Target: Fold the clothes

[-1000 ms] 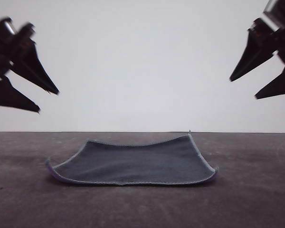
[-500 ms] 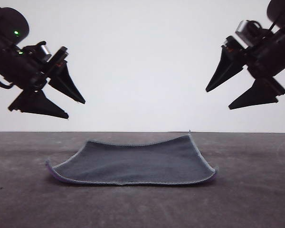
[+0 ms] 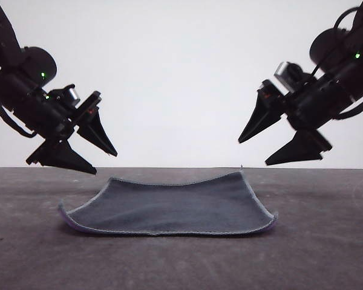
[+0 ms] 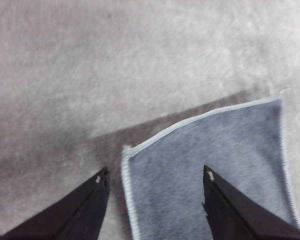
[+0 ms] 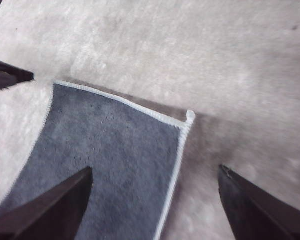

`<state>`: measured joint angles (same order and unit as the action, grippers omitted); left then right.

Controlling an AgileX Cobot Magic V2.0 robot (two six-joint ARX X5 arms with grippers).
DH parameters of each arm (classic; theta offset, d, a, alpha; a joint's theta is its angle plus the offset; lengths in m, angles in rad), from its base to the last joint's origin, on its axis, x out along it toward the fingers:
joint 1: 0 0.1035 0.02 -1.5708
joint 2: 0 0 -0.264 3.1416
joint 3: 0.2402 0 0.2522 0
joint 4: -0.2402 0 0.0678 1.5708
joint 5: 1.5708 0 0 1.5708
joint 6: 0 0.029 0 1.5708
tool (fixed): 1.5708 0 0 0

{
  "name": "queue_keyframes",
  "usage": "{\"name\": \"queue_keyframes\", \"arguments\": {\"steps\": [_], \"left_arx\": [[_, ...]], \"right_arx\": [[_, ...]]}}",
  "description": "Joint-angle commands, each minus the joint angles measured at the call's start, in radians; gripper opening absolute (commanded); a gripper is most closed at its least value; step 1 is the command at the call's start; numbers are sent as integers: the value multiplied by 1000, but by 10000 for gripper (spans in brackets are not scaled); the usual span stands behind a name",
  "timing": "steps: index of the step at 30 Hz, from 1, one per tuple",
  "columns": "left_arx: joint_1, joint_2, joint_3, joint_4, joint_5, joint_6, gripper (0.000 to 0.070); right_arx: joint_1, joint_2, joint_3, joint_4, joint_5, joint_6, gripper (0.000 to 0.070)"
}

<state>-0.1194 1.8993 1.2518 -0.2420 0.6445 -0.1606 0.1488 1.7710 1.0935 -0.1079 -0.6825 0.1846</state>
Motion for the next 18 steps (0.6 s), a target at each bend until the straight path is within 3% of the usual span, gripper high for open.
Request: {"name": "queue_keyframes", "arguments": {"steps": [1, 18], "left_arx": [[-4, 35, 21, 8, 5, 10, 353], [-33, 156, 35, 109, 18, -28, 353]], "right_arx": [[9, 37, 21, 19, -6, 30, 498], [34, 100, 21, 137, -29, 101, 486]]}}
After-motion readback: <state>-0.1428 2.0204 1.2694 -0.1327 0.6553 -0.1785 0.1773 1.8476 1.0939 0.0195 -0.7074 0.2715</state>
